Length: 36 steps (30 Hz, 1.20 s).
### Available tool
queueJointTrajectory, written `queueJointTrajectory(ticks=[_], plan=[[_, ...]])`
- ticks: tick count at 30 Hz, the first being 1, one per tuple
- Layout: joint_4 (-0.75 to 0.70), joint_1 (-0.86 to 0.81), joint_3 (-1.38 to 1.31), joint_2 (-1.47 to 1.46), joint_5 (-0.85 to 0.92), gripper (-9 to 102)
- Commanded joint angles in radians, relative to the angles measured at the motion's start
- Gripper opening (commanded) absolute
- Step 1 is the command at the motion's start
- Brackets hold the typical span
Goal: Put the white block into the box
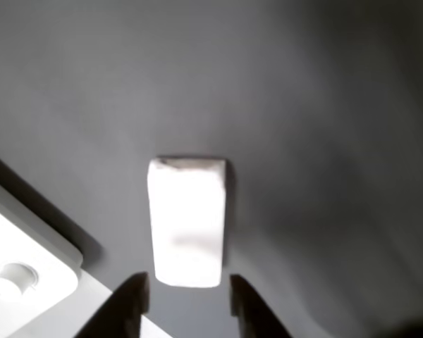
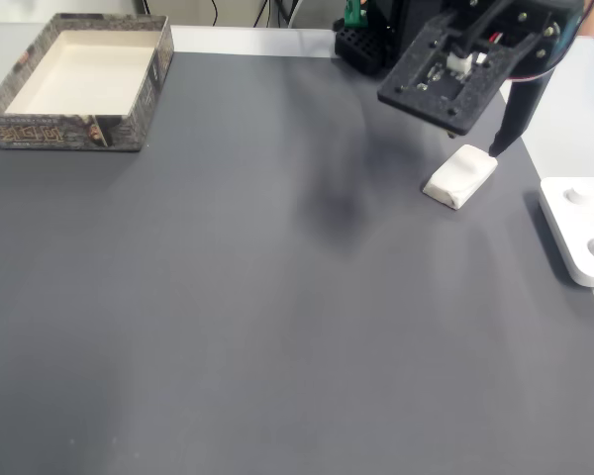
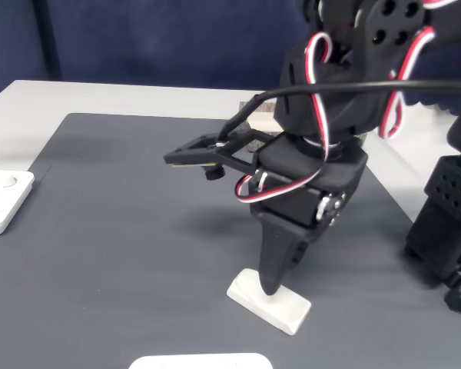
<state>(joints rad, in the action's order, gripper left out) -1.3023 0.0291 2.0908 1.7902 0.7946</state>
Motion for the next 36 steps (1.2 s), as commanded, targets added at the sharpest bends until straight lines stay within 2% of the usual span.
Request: queueJointTrajectory(ticks=[1,18,36], plan=[[-0.005,-0.029,-0.011,0.008,-0.057,18],[0.003,-0.054,0.015,-0.017,-0.081,26],[0.091,-0.048,0.006,-0.092,-0.075,25]])
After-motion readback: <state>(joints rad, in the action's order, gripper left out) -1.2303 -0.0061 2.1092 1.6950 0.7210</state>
